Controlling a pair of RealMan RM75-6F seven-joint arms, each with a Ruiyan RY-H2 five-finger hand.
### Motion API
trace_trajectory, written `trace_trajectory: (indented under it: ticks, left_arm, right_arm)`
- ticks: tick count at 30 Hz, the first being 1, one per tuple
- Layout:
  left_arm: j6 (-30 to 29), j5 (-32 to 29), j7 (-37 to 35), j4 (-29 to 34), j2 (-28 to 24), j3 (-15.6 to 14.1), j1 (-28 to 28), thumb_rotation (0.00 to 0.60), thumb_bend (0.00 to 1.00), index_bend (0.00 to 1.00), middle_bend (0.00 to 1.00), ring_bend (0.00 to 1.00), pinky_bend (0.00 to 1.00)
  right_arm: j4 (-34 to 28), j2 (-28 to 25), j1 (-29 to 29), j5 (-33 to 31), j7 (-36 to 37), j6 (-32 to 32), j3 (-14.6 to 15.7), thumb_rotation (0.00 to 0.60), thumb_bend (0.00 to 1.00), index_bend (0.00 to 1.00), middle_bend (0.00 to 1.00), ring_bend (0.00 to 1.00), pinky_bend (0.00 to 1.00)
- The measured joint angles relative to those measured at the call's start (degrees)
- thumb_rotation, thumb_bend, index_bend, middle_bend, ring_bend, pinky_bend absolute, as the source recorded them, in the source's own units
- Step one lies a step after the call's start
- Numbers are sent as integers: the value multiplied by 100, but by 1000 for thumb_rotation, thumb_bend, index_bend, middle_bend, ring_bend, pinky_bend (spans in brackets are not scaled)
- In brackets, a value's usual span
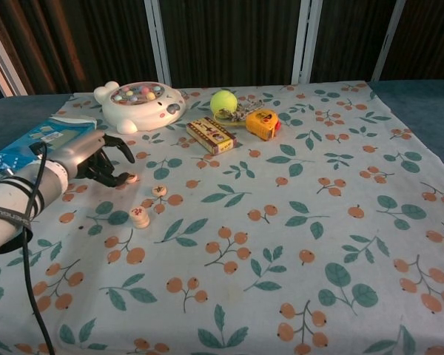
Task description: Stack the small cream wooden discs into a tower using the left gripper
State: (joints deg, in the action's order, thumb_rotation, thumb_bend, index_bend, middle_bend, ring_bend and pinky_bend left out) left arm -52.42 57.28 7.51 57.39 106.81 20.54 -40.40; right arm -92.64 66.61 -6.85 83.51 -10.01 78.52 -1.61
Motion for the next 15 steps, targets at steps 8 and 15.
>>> trace_trajectory:
  ticks: [8, 15]
  left_arm:
    - [92, -64, 23, -330, 180, -58, -89, 600, 413, 377, 1000, 1000, 1000]
    - [147, -96, 38, -577, 314, -98, -137, 600, 410, 404, 1000, 1000, 1000]
  right_arm:
    - [-16, -7, -2, 4, 4, -9, 6, 600, 115, 0, 0, 0, 0]
    - [-21, -17, 3, 5, 23, -1, 5, 600, 114, 0, 0, 0, 0]
